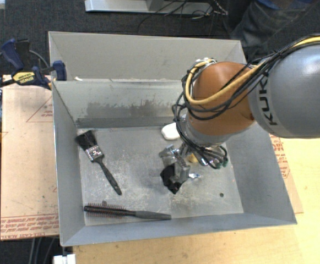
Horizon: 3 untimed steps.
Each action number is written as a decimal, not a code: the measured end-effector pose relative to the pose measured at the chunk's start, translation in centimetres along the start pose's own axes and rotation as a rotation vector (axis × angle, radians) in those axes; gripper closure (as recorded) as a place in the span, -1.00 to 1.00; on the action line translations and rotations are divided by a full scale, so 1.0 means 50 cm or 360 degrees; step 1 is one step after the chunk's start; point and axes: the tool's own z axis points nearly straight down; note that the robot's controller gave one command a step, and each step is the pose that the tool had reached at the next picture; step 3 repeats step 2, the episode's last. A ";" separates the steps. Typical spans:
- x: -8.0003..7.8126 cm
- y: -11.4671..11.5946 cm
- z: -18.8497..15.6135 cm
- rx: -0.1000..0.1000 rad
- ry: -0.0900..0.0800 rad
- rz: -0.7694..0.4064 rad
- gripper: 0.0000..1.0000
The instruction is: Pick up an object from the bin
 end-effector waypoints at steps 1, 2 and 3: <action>-0.007 0.000 -0.050 0.0006 -0.0018 -0.0044 1.00; -0.006 0.021 -0.180 0.0000 -0.0003 -0.0099 1.00; -0.006 0.021 -0.180 0.0000 -0.0003 -0.0099 1.00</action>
Offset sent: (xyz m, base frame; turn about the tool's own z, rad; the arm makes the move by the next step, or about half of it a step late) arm -0.0067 0.0169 0.1578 -0.0932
